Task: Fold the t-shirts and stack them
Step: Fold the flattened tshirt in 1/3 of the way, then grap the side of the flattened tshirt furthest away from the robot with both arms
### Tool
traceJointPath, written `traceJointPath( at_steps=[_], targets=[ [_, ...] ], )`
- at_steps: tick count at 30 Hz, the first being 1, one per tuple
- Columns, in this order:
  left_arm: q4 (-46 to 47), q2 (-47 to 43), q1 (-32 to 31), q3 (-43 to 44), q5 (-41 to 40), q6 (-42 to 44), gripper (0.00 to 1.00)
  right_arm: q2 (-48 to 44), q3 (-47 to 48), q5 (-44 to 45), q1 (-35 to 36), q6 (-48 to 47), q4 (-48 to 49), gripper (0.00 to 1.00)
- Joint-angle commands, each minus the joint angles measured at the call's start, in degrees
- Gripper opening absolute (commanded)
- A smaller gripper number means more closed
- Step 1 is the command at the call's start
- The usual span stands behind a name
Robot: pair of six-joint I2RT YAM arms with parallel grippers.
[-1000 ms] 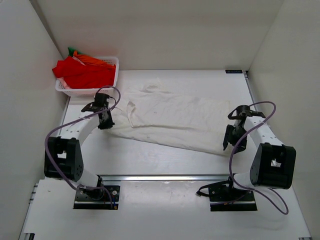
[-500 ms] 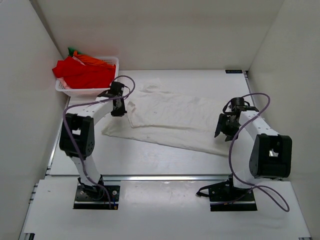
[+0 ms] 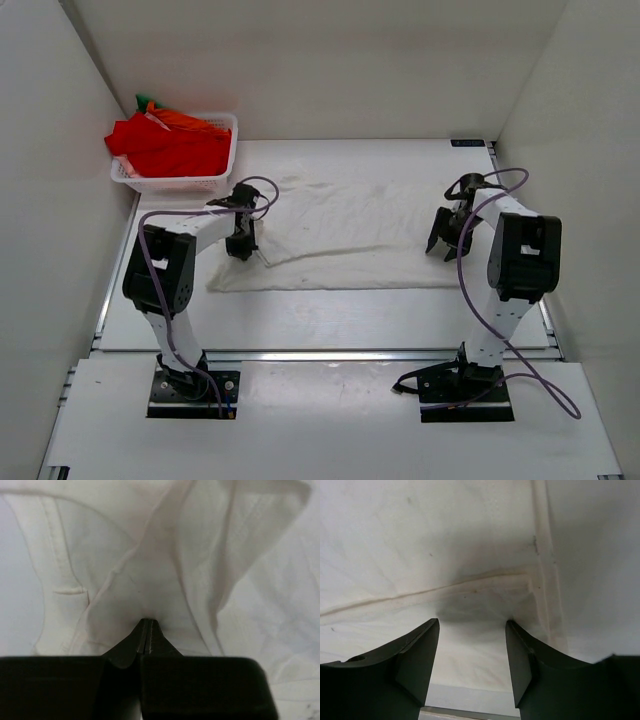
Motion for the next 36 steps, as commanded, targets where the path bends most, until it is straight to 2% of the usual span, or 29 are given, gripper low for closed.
traceJointPath(
  at_steps=[1,5,11,13,15,17,21,25,30,33,36],
  targets=[
    [-9.0,-2.5,-3.6,-6.2,1.8,-0.2,0.00,4.7,3.8,2.9,-0.6,-2.9,3.5,0.53],
    [-9.8,-7.8,-5.5,-10.8,2.4,-1.6,0.00,5.1,5.4,3.5,-0.2,-3.2,0.2,0.54],
    [-10.9,-13.9,-4.7,-15.6,1.6,-1.3,0.00,-1.7,-5.7,3.6,1.4,-3.4,0.1,0.55],
    [-10.5,-16.8,-3.2,-15.4,1.2,-1.0,0.00,-4.1,-10.2,3.9,1.0,-2.8,0.2,0.55],
    [-9.5,-18.8,-1.4,-13.4,2.4,0.0,0.02,-7.2,-10.7,3.4,0.5,-3.0,1.5,0.54],
    [-8.7,-19.2,0.0,-7.2,4.6,0.5,0.07,-8.7,-8.6,3.6,0.5,-3.7,0.2,0.54],
    [-10.5,-14.8,-0.2,8.0,4.3,2.1,0.18,-8.3,4.1,4.0,1.0,-5.3,-4.7,0.56],
    [-11.0,-4.0,-1.0,25.6,2.9,3.3,0.31,-4.6,16.3,3.8,1.3,-5.5,-6.3,0.57],
    [-13.4,12.5,-1.7,46.1,1.0,4.9,0.32,3.0,26.0,4.3,1.1,-4.5,-5.6,0.60],
    [-12.3,20.5,-1.8,52.6,-1.0,5.6,0.36,6.0,29.0,3.6,0.9,-4.5,-3.9,0.60],
    [-7.8,26.0,-1.2,54.6,-1.6,5.8,0.48,7.3,29.4,1.9,1.6,-4.2,0.5,0.60]
  ],
)
